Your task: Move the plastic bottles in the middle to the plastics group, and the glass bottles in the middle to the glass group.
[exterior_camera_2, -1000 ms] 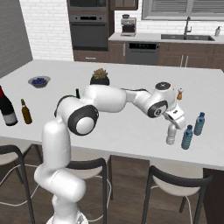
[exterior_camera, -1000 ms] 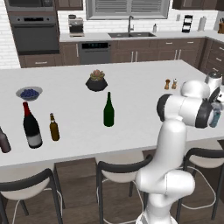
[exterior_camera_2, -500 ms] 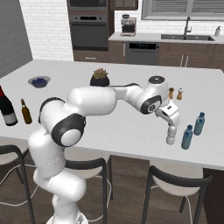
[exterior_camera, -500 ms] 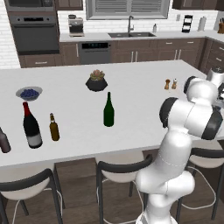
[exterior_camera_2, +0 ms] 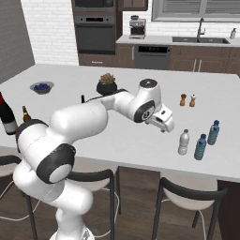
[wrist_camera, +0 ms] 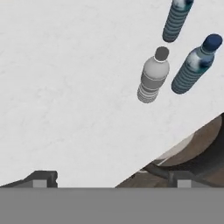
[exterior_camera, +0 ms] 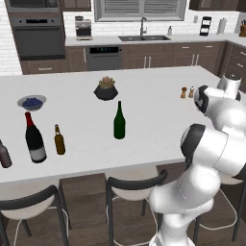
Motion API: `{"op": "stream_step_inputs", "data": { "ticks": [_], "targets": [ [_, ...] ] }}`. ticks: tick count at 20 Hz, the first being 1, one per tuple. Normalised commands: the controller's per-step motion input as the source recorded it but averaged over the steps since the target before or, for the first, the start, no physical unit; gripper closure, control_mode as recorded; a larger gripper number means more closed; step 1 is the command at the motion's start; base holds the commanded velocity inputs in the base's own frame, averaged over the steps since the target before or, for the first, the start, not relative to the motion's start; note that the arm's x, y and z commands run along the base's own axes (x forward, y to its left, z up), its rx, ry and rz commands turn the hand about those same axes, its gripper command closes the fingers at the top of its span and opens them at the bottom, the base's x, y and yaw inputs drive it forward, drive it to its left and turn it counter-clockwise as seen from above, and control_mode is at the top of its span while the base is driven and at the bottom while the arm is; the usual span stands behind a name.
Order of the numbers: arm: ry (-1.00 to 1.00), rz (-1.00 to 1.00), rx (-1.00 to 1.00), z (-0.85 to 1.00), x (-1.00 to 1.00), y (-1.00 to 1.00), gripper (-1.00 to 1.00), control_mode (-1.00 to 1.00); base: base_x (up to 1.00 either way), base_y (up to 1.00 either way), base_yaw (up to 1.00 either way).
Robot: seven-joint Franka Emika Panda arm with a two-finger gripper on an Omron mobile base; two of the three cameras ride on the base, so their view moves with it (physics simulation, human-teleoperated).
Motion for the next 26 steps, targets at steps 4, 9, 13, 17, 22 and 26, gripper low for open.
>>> {"op": "stream_step_inputs", "data": {
  "ticks": [4, 9, 13, 17, 22, 26],
  "targets": [
    [0.06, 0.28, -0.02, 0.27, 0.00, 0.98, -1.00, -1.00, 0.00, 0.00, 0.00],
    [0.02, 0.23, -0.02, 0.21, 0.00, 0.98, -1.00, -1.00, 0.00, 0.00, 0.00],
    [0.00, 0.16, -0.01, 0.24, -0.03, 1.00, -1.00, -1.00, 0.00, 0.00, 0.00],
    [0.00, 0.14, -0.01, 0.46, -0.14, 0.98, -1.00, -1.00, 0.00, 0.00, 0.00],
    [-0.02, 0.13, 0.00, 0.53, -0.33, 0.83, -1.00, -1.00, 0.00, 0.00, 0.00],
    [-0.03, 0.20, 0.00, 0.29, -0.38, 0.61, -1.00, -1.00, 0.00, 0.00, 0.00]
  ]
}}
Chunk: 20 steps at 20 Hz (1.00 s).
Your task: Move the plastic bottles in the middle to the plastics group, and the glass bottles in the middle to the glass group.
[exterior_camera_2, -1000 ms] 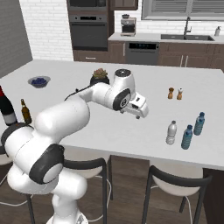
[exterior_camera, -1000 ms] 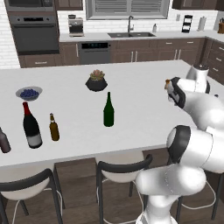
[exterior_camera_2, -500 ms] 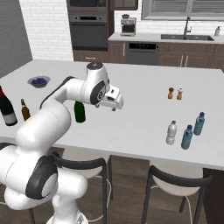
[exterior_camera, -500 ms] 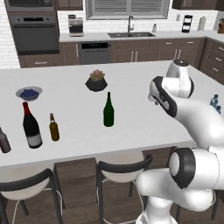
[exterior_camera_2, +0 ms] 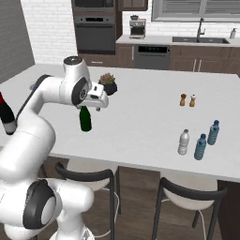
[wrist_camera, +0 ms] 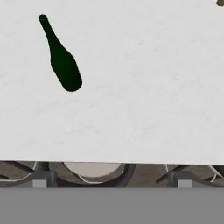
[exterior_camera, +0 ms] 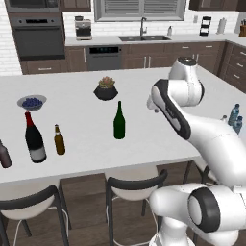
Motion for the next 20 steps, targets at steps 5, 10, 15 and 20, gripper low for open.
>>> {"op": "stream_step_inputs", "data": {
  "ticks": [5, 10, 15, 20],
  "targets": [
    [-0.07, 0.21, 0.00, 0.13, -0.30, 0.51, -1.00, -1.00, 0.00, 0.00, 0.00],
    [0.00, 0.19, 0.00, 0.00, 0.08, 0.60, -1.00, -1.00, 0.00, 0.00, 0.00],
    [0.00, 0.05, 0.00, 0.00, 0.32, 0.64, -1.00, -1.00, 0.00, 0.00, 0.00],
    [-0.01, -0.01, -0.02, -0.06, 0.46, 0.22, -1.00, -1.00, 0.00, 0.00, 0.00]
  ]
}}
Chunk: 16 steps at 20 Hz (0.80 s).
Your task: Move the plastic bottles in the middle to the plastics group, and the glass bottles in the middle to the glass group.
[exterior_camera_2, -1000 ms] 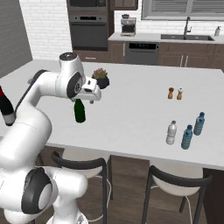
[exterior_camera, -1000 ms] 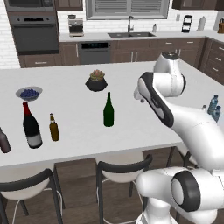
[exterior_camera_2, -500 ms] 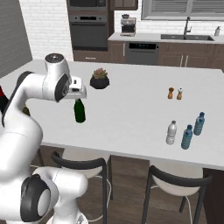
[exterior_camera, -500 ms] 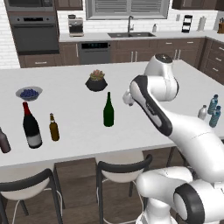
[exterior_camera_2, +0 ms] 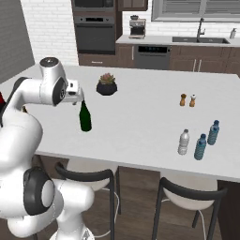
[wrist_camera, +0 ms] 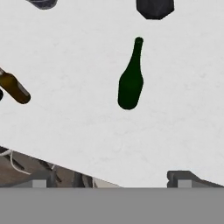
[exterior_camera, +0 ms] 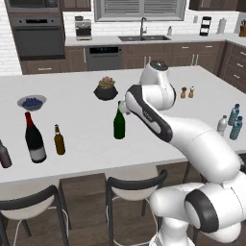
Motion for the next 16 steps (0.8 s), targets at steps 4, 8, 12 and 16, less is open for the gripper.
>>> {"op": "stream_step_inputs", "data": {
  "ticks": [4, 8, 12, 16],
  "targets": [
    [-0.01, -0.11, -0.02, -0.15, 0.27, 0.00, -1.00, -1.00, 0.00, 0.00, 0.00],
    [0.00, -0.09, 0.00, -0.26, 0.32, 0.00, -1.00, -1.00, 0.00, 0.00, 0.00],
    [0.00, -0.02, 0.00, -0.36, 0.48, 0.00, -1.00, -1.00, 0.00, 0.00, 0.00],
    [-0.04, 0.00, 0.00, -0.25, 0.40, 0.00, -1.00, -1.00, 0.00, 0.00, 0.00]
  ]
}}
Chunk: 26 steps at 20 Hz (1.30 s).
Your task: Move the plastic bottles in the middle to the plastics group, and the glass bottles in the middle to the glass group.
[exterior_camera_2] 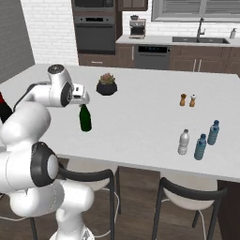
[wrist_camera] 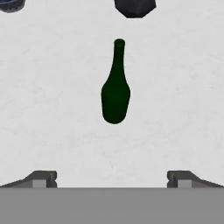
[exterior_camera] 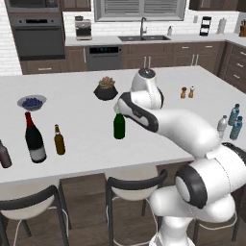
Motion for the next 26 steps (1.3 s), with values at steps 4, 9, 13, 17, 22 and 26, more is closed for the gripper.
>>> {"op": "stream_step_inputs", "data": {
  "ticks": [4, 9, 13, 17, 22, 26],
  "targets": [
    [-0.05, 0.00, 0.00, -0.04, 0.32, 0.01, -1.00, -1.00, 0.00, 0.00, 0.00],
    [-0.02, 0.00, 0.00, -0.04, 0.21, 0.05, -1.00, -1.00, 0.00, 0.00, 0.00],
    [0.00, 0.00, 0.00, -0.12, 0.12, 0.10, -1.00, -1.00, 0.00, 0.00, 0.00],
    [0.02, 0.00, 0.00, -0.11, 0.14, 0.00, -1.00, -1.00, 0.00, 0.00, 0.00],
    [0.00, 0.00, 0.00, -0.13, 0.09, 0.00, -1.00, -1.00, 0.00, 0.00, 0.00],
    [0.03, 0.00, 0.00, -0.22, 0.12, 0.00, -1.00, -1.00, 0.00, 0.00, 0.00]
  ]
}}
